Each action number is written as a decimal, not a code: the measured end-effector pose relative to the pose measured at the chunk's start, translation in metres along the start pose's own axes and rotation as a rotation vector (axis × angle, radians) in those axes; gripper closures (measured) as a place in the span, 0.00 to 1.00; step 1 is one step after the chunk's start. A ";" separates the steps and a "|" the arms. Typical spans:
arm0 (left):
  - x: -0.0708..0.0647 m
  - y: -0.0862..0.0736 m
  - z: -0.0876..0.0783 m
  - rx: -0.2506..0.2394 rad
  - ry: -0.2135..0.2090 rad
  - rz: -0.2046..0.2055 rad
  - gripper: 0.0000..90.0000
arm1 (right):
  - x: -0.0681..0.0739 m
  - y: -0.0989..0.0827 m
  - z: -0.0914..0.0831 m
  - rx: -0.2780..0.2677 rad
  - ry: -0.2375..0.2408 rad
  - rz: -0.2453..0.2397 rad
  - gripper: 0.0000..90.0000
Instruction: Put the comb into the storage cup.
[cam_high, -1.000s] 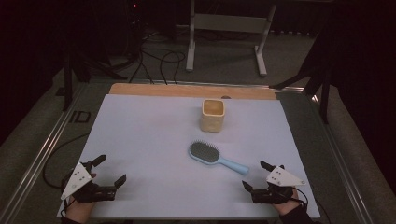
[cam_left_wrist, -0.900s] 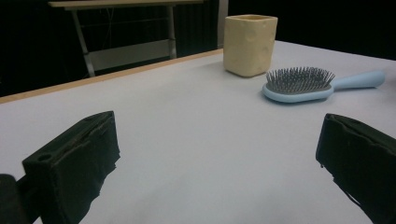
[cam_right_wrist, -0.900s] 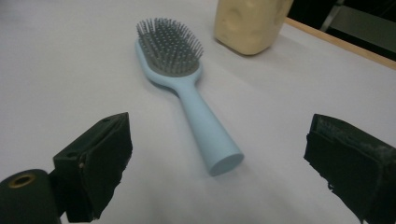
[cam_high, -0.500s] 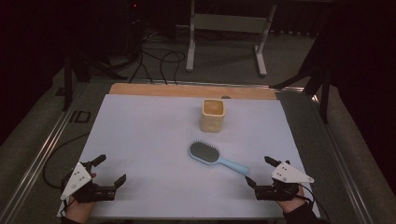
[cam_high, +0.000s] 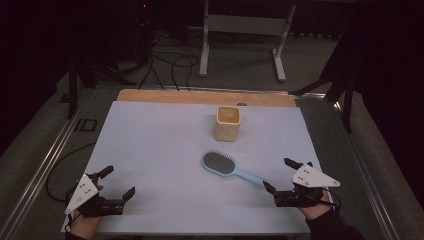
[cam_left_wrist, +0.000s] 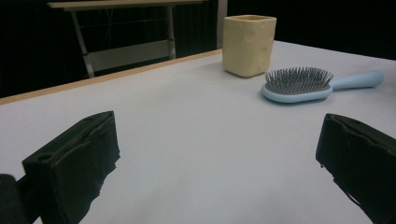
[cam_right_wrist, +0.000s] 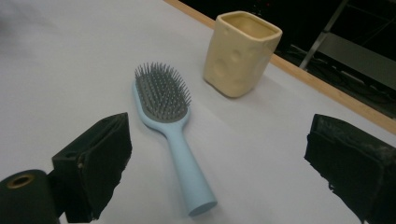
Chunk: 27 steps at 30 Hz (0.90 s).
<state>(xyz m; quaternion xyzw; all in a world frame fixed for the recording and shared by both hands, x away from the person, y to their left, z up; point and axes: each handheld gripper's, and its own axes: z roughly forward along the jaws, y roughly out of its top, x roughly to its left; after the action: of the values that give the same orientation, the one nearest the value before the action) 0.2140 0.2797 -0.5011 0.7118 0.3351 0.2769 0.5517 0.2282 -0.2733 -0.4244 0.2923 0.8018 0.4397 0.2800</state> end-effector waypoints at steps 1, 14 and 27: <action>0.000 0.000 0.000 -0.001 0.000 0.000 0.00 | 0.000 0.000 0.000 0.000 0.000 0.000 0.08; 0.000 0.000 0.000 -0.002 -0.001 -0.002 0.00 | -0.005 0.022 0.003 -0.014 0.022 -0.045 0.08; 0.000 0.000 0.000 -0.006 -0.002 -0.007 0.00 | -0.012 0.051 0.007 -0.032 0.050 -0.079 0.08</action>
<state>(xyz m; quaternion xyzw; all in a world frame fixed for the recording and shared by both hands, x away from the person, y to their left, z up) 0.2141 0.2802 -0.5011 0.7094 0.3363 0.2751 0.5550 0.2532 -0.2557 -0.3814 0.2447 0.8125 0.4482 0.2814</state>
